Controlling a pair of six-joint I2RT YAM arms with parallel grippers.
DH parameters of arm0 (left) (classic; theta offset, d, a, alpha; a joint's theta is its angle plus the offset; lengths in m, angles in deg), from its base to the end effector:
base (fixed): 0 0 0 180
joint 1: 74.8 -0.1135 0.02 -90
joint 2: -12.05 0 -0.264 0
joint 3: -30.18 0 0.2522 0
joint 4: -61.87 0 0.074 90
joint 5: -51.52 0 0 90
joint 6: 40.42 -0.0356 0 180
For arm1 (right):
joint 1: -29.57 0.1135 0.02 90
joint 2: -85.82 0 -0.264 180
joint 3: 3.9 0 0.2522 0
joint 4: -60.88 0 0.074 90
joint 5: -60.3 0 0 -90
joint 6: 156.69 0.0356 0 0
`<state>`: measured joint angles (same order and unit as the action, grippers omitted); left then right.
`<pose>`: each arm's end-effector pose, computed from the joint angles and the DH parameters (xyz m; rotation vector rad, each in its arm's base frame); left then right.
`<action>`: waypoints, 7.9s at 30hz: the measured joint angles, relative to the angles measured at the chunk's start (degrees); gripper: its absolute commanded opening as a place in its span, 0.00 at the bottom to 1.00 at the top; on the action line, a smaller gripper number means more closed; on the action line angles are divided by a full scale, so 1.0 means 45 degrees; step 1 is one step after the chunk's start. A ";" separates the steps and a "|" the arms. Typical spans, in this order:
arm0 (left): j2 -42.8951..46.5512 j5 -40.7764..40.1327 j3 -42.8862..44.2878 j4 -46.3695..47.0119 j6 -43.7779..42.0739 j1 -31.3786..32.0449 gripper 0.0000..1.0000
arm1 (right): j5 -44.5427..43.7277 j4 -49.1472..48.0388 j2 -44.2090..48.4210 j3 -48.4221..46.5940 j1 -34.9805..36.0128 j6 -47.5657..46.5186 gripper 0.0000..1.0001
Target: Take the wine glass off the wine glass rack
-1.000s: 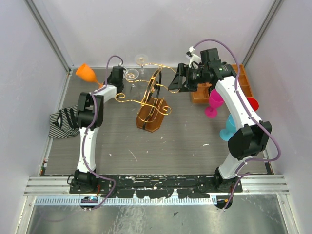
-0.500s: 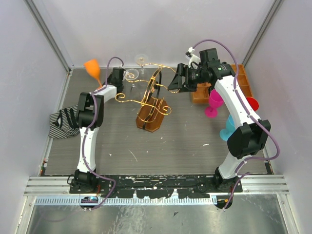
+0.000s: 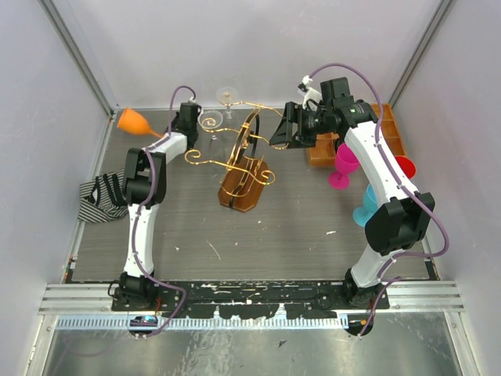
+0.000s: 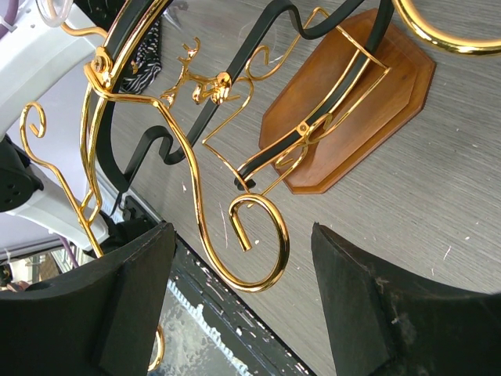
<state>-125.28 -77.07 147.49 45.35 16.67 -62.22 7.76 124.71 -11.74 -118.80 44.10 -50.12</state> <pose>0.5249 -0.0944 0.1455 0.4855 2.1463 0.9394 0.3487 0.1128 0.3762 -0.2802 2.3901 1.0341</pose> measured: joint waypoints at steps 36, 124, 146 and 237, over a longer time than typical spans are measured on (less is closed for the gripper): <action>-0.1496 -0.0704 0.3978 -0.5600 0.2735 -0.0996 0.00 | 0.0034 0.0058 -0.0165 -0.0073 0.0005 -0.0049 0.75; -0.1855 -0.0865 0.4809 -0.7757 0.4571 -0.0359 0.74 | 0.0189 0.0155 -0.0316 -0.0073 0.0214 -0.0321 0.75; -0.0277 0.6810 0.6722 -0.8553 0.7888 -0.1151 0.90 | -0.0743 0.0374 -0.0573 -0.0675 0.0214 -0.0384 0.76; 1.4926 0.9831 -0.3944 -1.0035 1.2609 0.1253 0.86 | -1.0224 -0.2424 -0.6790 -0.8786 0.2161 -0.5999 0.76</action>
<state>-58.12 -32.83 129.74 0.19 73.41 -56.58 -38.25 113.80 -42.29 -158.34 53.82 -77.11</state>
